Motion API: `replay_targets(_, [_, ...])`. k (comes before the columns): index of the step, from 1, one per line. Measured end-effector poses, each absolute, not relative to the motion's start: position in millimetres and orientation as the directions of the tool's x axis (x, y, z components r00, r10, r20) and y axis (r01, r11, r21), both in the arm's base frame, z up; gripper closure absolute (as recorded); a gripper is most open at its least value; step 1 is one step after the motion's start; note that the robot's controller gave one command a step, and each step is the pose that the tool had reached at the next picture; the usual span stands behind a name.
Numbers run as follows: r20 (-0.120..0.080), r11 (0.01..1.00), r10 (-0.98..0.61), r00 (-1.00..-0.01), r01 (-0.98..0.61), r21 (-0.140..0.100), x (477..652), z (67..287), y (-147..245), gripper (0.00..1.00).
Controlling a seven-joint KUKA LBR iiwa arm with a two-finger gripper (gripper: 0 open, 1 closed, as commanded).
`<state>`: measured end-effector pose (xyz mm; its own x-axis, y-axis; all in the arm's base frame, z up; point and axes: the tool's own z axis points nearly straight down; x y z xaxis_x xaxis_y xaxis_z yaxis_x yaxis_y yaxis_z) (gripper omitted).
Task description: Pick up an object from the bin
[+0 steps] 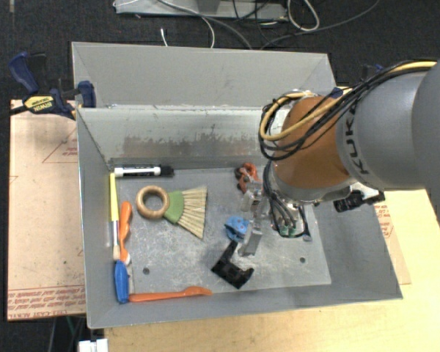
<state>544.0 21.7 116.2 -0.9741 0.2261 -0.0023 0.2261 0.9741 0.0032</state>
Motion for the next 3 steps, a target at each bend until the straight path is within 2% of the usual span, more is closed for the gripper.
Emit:
replay_targets(1, [-0.003, 0.976, 0.219, -0.976, 0.219, 0.004, 546.8, 77.9, 15.5, 0.00])
replay_targets(2, [-0.010, 0.969, 0.247, -0.969, 0.247, 0.007, 546.2, 60.2, 15.3, 1.00])
replay_targets(3, [-0.009, 0.967, 0.255, -0.967, 0.255, 0.007, 544.9, 64.7, 15.1, 1.00])
